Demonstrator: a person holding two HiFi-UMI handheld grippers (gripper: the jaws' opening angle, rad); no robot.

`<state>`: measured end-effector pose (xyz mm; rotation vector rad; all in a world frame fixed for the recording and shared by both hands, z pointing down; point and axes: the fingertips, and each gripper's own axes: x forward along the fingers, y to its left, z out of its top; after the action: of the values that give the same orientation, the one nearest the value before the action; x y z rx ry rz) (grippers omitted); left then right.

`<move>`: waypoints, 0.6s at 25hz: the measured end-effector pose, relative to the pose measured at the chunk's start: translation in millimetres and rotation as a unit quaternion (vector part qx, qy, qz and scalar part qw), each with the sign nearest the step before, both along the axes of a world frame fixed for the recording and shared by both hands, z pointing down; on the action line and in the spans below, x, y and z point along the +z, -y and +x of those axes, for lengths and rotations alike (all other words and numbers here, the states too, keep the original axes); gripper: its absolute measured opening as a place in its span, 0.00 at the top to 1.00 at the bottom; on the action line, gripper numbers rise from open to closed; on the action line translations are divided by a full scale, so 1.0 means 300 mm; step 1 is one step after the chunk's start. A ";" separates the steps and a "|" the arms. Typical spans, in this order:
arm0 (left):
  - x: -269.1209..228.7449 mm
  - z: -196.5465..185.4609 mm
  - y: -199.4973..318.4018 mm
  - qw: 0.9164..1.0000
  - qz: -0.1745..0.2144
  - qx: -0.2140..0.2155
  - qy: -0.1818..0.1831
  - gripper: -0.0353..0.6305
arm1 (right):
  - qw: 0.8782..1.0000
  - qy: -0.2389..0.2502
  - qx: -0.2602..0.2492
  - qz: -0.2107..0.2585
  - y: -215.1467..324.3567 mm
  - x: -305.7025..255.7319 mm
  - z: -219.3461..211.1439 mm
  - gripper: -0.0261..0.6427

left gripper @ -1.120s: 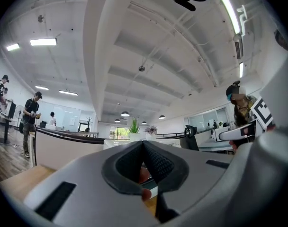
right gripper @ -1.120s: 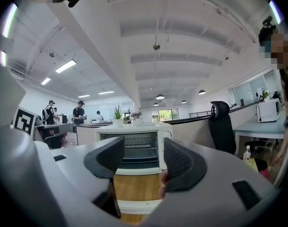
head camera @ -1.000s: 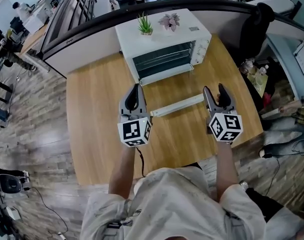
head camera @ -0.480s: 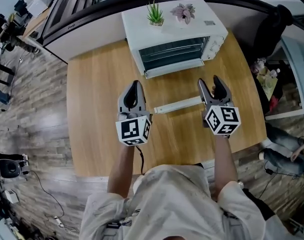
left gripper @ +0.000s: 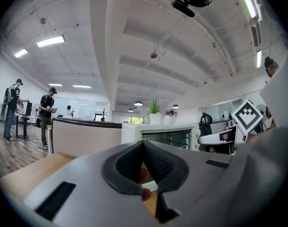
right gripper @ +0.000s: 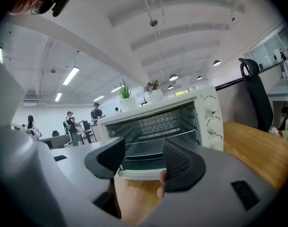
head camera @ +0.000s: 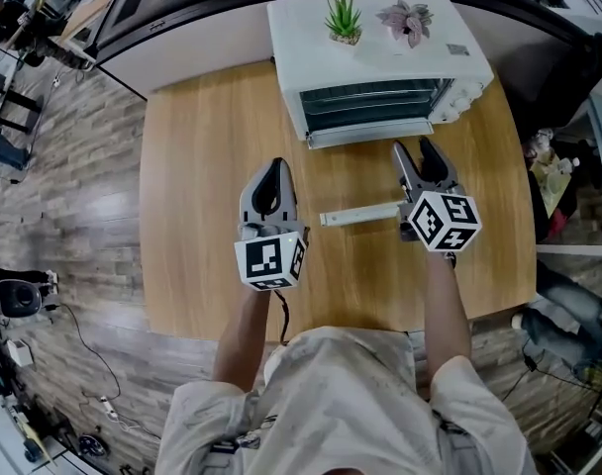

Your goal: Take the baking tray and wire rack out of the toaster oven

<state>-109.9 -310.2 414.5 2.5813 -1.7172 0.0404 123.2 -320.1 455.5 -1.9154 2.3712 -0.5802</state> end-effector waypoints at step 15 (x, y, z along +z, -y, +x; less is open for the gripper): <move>0.096 -0.054 0.040 0.998 -0.041 -0.030 0.029 0.93 | 0.966 0.251 0.004 -0.052 0.320 0.136 -0.063 0.61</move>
<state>-126.0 -322.1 443.4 2.4944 -1.7713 0.1821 104.4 -416.0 496.4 -1.5650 2.0385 -1.0609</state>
